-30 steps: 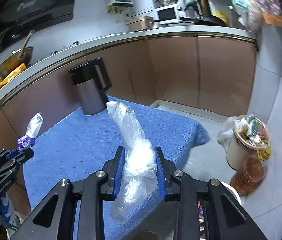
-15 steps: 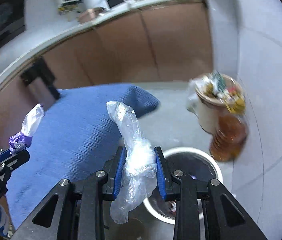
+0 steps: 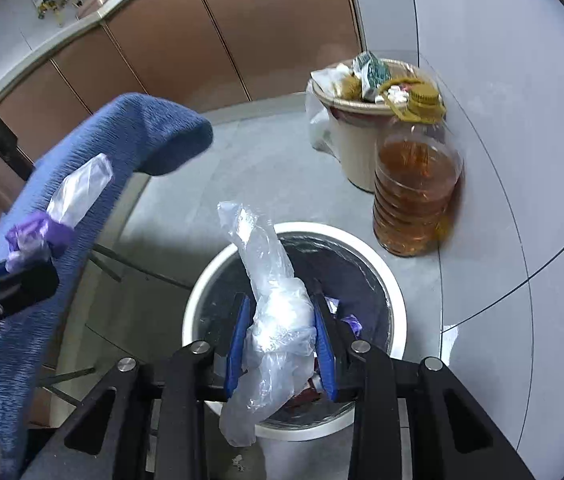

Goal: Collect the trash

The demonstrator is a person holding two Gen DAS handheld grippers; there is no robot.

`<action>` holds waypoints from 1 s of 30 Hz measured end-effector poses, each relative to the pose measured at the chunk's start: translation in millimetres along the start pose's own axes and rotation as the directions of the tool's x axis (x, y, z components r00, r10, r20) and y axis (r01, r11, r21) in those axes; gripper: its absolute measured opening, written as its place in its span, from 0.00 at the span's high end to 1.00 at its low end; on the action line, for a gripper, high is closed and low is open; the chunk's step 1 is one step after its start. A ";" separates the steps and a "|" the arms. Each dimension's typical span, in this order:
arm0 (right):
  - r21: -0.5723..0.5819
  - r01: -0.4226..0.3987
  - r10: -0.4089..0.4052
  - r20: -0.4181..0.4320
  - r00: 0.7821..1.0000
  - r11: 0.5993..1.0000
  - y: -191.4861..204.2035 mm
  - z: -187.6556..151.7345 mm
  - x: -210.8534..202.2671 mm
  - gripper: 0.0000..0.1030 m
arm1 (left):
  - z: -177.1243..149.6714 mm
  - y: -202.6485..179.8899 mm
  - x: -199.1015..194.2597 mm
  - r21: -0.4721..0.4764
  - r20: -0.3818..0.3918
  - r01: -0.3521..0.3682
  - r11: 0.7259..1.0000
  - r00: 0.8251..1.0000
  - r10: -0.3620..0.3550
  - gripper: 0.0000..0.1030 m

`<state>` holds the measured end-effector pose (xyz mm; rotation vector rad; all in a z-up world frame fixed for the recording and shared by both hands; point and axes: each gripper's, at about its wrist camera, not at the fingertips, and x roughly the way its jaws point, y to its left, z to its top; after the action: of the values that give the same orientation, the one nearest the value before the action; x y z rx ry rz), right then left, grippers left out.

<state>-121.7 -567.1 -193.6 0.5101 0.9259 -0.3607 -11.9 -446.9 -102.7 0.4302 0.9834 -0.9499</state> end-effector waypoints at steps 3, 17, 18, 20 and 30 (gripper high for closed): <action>-0.004 0.019 -0.019 -0.006 1.000 1.000 -3.0 -2.3 6.4 0.50 | 2.2 1.1 5.3 -0.022 -0.003 0.029 0.999 1.000 -0.030 0.60; -0.015 0.067 -0.066 0.079 0.995 0.998 17.0 -6.9 -31.4 0.44 | -11.4 28.9 -59.6 -0.132 0.163 -0.023 0.991 0.986 0.044 0.52; -0.026 0.070 -0.068 0.096 0.993 0.997 25.5 -7.0 -39.0 0.42 | -14.5 32.6 -66.6 -0.141 0.175 -0.029 0.990 0.983 0.054 0.52; -0.051 0.073 -0.066 0.133 0.989 0.996 43.3 -8.5 -54.2 0.37 | -24.5 41.7 -85.1 -0.165 0.207 -0.063 0.984 0.973 0.097 0.52; -0.216 0.114 -0.040 0.318 0.947 0.970 152.2 -24.5 -130.9 0.09 | -95.4 94.5 -178.3 -0.338 0.315 -0.247 0.908 0.880 0.356 0.33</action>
<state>-134.1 -417.7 -57.8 0.1934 0.6699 -0.3861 -19.9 -244.4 -9.2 0.1408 0.6664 -0.5583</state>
